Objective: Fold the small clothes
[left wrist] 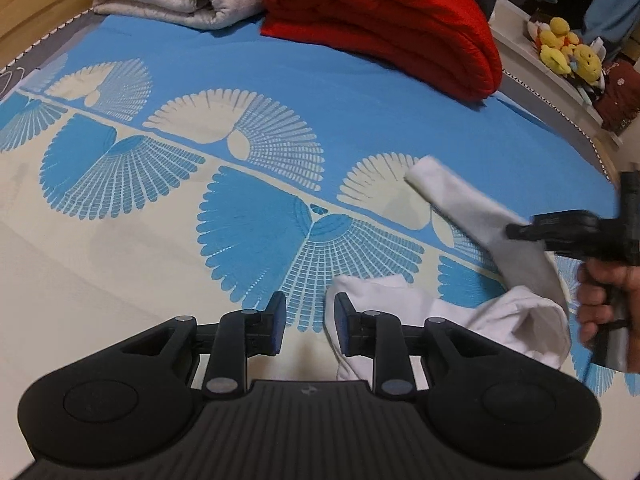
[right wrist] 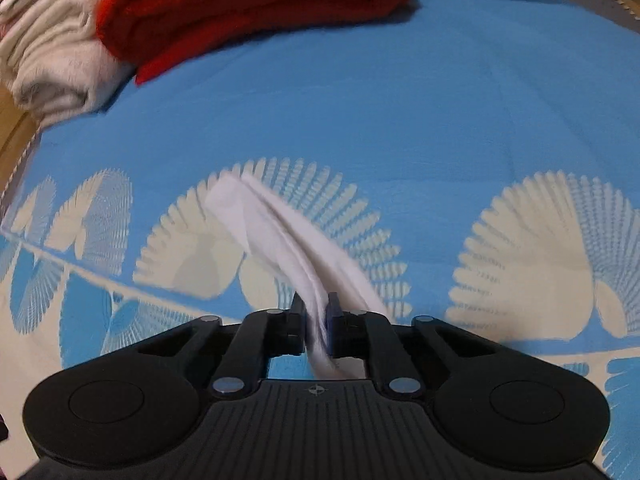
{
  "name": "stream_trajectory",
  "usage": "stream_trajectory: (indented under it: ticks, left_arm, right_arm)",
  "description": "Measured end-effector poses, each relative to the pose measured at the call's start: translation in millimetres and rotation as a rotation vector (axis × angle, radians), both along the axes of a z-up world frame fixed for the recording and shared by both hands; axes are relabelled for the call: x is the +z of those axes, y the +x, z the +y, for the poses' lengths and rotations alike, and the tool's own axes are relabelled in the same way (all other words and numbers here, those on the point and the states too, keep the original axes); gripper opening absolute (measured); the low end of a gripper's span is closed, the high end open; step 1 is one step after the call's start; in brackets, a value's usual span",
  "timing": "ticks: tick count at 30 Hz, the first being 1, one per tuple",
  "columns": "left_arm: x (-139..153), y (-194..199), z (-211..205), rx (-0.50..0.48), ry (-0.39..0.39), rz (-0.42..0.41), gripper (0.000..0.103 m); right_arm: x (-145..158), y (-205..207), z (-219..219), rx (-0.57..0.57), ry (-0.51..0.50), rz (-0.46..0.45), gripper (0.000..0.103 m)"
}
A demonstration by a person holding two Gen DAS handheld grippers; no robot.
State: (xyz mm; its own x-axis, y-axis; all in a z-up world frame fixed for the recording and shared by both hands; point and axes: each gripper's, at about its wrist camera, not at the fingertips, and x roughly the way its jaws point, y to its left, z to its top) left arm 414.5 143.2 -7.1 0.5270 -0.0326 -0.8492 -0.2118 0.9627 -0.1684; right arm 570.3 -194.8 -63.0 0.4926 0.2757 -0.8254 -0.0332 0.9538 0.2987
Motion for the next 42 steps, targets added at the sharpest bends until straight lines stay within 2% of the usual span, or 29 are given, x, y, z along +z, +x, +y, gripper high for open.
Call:
stream_trajectory:
  ticks: [3, 6, 8, 10, 11, 13, 14, 15, 18, 23, 27, 31, 36, 39, 42]
  left_arm:
    - [-1.5, 0.2, 1.8, 0.01, 0.003, 0.004, 0.029]
    - [-2.6, -0.6, -1.3, 0.009, 0.014, 0.007, 0.029]
    - [-3.2, -1.6, -7.3, -0.006, 0.021, 0.01, 0.029]
    - [-3.4, -2.6, -14.7, -0.03, 0.032, 0.008, 0.029]
    - [-3.9, -3.0, -18.8, -0.043, 0.04, 0.006, 0.029]
    - [-6.4, -4.4, -28.7, -0.067, 0.06, 0.007, 0.03]
    - [-8.4, -5.0, -33.4, -0.076, 0.067, 0.011, 0.031]
    - [-10.5, -4.9, -36.8, -0.082, 0.071, 0.016, 0.031]
    - [-17.6, -4.6, -48.1, -0.103, 0.093, 0.028, 0.032]
    - [-27.6, -2.0, -57.7, -0.122, 0.131, 0.044, 0.033]
    - [-34.6, -1.5, -60.6, -0.135, 0.168, 0.058, 0.033]
    - [-37.9, -0.4, -63.6, -0.148, 0.18, 0.066, 0.033]
    - [-40.1, 1.2, -64.8, -0.16, 0.187, 0.072, 0.033]
    - [-40.2, 1.7, -63.2, -0.156, 0.189, 0.075, 0.033]
    - [-39.7, 1.3, -63.6, -0.155, 0.192, 0.074, 0.033]
  right_arm:
    - [16.1, -17.6, -40.2, -0.126, 0.046, -0.062, 0.008]
    - [32.8, -77.4, -112.1, -0.404, 0.118, -0.195, 0.008]
    - [25.1, -129.5, -162.1, -0.601, 0.137, -0.24, 0.008]
    - [-2.9, -179.1, -209.6, -0.79, 0.073, -0.199, 0.008]
    - [-24.1, -201.4, -233.0, -0.864, 0.045, -0.14, 0.009]
    - [-66.3, -233.7, -272.0, -0.984, 0.118, 0.005, 0.012]
    - [-80.4, -246.2, -288.1, -1.037, 0.23, 0.011, 0.004]
    - [-82.5, -250.6, -296.6, -1.039, 0.303, -0.026, 0.006]
    - [-80.9, -247.2, -298.5, -0.949, 0.295, -0.061, 0.019]
    - [-85.9, -235.2, -314.4, -0.905, 0.36, -0.079, 0.02]
    - [-91.2, -217.9, -327.2, -0.835, 0.39, -0.118, 0.029]
    - [-95.9, -201.7, -335.1, -0.79, 0.475, -0.147, 0.031]
    - [-95.8, -189.3, -331.8, -0.736, 0.562, -0.169, 0.051]
    - [-96.4, -186.5, -329.2, -0.721, 0.62, -0.186, 0.052]
    - [-96.4, -188.9, -331.1, -0.754, 0.685, -0.223, 0.052]
